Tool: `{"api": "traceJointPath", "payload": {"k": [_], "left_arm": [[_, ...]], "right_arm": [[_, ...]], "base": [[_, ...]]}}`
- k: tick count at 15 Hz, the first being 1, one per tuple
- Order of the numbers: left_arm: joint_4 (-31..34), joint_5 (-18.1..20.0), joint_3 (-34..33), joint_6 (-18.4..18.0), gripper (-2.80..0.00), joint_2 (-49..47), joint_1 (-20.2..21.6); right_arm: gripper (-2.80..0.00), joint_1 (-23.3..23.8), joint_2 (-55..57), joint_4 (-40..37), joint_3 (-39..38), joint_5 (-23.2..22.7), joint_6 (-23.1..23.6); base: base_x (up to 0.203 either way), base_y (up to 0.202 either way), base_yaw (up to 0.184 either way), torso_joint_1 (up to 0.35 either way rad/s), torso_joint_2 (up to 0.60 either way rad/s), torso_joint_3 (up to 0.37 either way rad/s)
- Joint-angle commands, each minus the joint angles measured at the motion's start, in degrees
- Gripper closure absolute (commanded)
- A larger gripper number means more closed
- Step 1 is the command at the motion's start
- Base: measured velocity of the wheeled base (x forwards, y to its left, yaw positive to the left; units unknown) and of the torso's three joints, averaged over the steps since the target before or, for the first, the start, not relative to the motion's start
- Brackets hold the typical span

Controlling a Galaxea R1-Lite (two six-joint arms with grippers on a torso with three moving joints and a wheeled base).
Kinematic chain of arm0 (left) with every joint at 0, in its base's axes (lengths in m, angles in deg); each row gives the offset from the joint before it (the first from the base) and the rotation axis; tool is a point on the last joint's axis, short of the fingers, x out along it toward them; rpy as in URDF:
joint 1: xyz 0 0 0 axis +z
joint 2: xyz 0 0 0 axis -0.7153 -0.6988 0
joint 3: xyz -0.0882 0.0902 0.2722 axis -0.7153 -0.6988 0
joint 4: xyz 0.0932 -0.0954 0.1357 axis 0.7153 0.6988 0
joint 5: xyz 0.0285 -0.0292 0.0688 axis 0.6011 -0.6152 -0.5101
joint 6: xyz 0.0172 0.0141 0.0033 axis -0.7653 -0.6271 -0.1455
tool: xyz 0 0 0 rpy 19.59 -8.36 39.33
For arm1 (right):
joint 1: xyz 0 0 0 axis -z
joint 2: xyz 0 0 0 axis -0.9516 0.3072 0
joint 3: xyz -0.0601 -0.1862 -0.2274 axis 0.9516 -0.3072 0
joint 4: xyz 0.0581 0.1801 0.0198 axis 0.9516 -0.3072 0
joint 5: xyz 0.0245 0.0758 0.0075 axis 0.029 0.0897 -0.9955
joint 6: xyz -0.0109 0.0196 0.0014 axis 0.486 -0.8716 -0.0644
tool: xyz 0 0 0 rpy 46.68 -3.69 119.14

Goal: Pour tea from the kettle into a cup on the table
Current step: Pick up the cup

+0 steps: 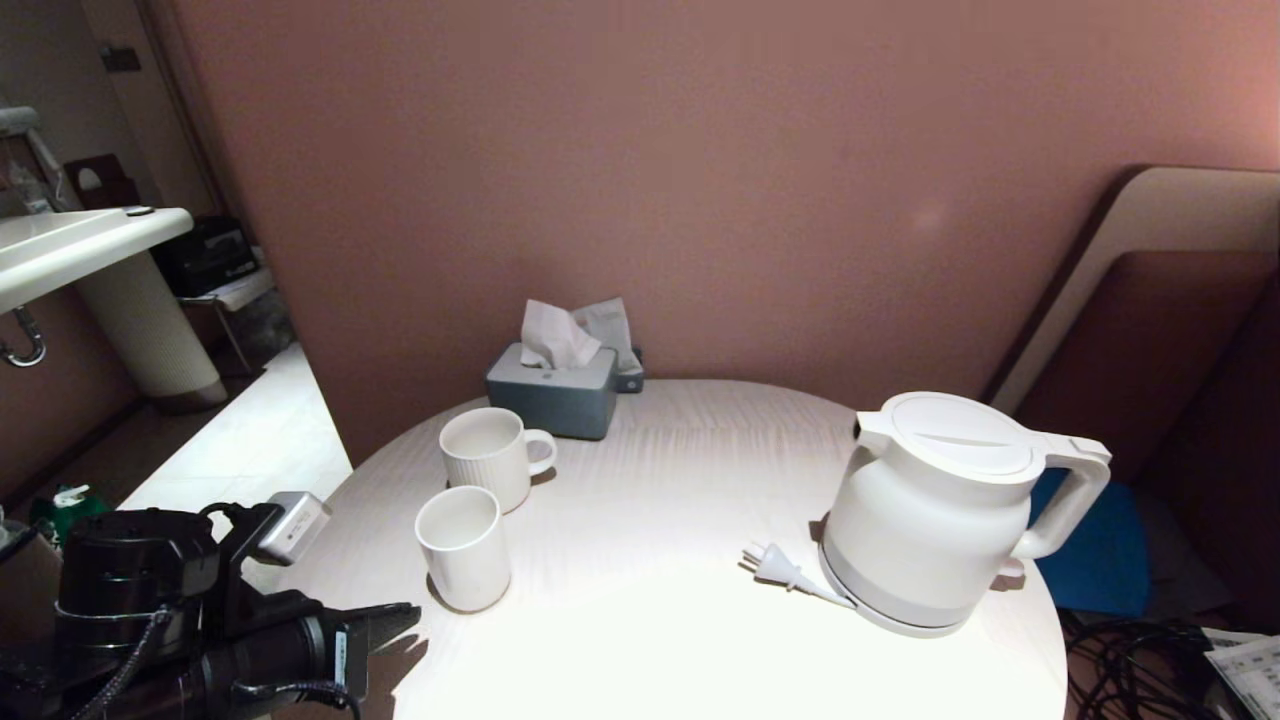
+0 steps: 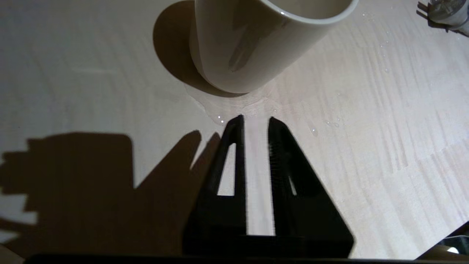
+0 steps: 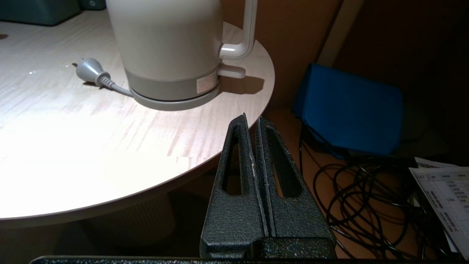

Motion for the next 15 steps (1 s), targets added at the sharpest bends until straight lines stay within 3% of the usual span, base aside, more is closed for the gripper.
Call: {"api": "traceJointPath", "payload": {"k": [1, 6, 12, 15], "left_arm": [[-0.2, 0.1, -0.4, 0.1, -2.8, 1.3, 0.0], [-0.4, 0.1, -0.5, 0.1, -2.8, 0.3, 0.0], [-12.6, 0.2, -0.4, -0.3, -2.8, -9.7, -1.0], [-12.8, 0.2, -0.4, -0.1, -2.8, -9.9, -1.3]], "right_arm": [[0.0, 0.0, 0.0, 0.0, 0.0, 0.0, 0.0], [0.0, 0.0, 0.0, 0.0, 0.0, 0.0, 0.0], [0.0, 0.0, 0.0, 0.0, 0.0, 0.0, 0.0], [0.0, 0.0, 0.0, 0.0, 0.0, 0.0, 0.0]], "base": [[0.0, 0.0, 0.0, 0.0, 0.0, 0.0], [0.0, 0.0, 0.0, 0.0, 0.0, 0.0], [0.0, 0.0, 0.0, 0.0, 0.0, 0.0], [0.0, 0.0, 0.0, 0.0, 0.0, 0.0]]}}
